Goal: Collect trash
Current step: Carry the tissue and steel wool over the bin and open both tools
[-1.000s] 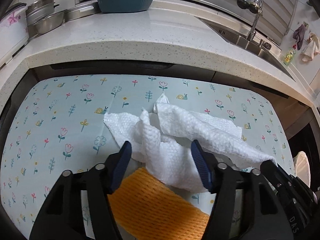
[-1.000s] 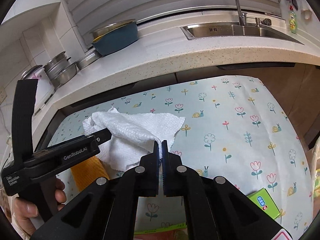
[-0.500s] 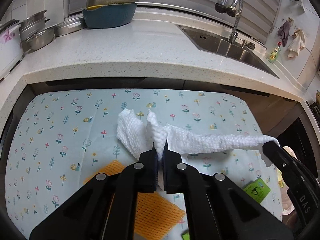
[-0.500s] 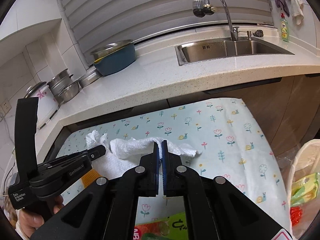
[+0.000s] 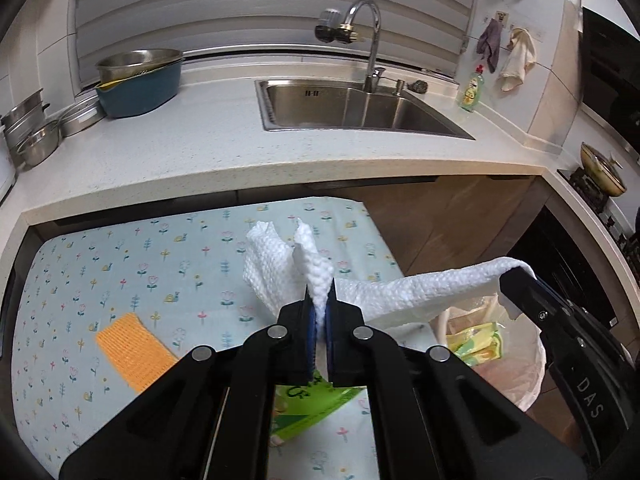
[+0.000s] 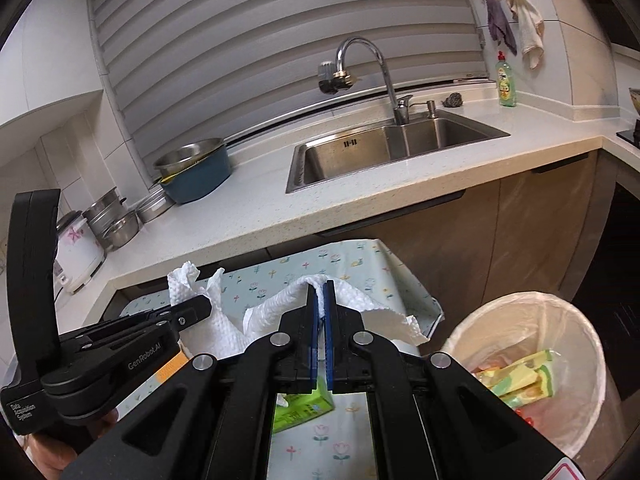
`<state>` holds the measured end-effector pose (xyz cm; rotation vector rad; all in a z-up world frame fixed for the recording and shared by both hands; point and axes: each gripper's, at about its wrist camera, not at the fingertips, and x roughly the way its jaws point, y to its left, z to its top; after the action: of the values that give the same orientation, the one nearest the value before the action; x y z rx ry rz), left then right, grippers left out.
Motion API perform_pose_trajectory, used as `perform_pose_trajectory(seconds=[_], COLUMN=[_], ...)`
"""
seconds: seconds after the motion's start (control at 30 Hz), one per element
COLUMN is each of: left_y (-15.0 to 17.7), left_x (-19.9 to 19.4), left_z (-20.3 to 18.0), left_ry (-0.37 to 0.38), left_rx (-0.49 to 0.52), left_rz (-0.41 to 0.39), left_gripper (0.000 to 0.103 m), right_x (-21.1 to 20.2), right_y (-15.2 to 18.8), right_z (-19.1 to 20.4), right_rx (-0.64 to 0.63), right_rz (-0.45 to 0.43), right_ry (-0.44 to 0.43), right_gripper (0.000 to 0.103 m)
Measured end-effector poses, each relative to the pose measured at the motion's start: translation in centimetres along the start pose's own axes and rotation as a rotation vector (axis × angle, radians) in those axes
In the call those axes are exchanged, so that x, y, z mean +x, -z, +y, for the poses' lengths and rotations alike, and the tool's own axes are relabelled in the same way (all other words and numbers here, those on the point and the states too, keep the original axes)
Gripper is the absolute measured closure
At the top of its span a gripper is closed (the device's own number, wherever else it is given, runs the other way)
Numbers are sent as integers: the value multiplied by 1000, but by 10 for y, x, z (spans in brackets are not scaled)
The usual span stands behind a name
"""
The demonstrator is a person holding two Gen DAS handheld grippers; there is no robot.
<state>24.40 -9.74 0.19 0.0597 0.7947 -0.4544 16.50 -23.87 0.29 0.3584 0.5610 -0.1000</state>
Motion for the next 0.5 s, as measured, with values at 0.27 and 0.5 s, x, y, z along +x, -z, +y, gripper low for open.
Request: perform_pose_trajectory(seconds=[0.27, 0.5], left_y=[8, 23], left_x=[-5, 4], left_z=[-78, -129], left_ry=[75, 134], left_rx=[70, 123], left_rz=[13, 51], left_gripper=[100, 100], right_x=[-44, -74], right_y=[-3, 6], right_z=[-64, -125], right_rx=[45, 119], right_rz=[-39, -56], right_ry=[81, 170], right_gripper=[100, 100])
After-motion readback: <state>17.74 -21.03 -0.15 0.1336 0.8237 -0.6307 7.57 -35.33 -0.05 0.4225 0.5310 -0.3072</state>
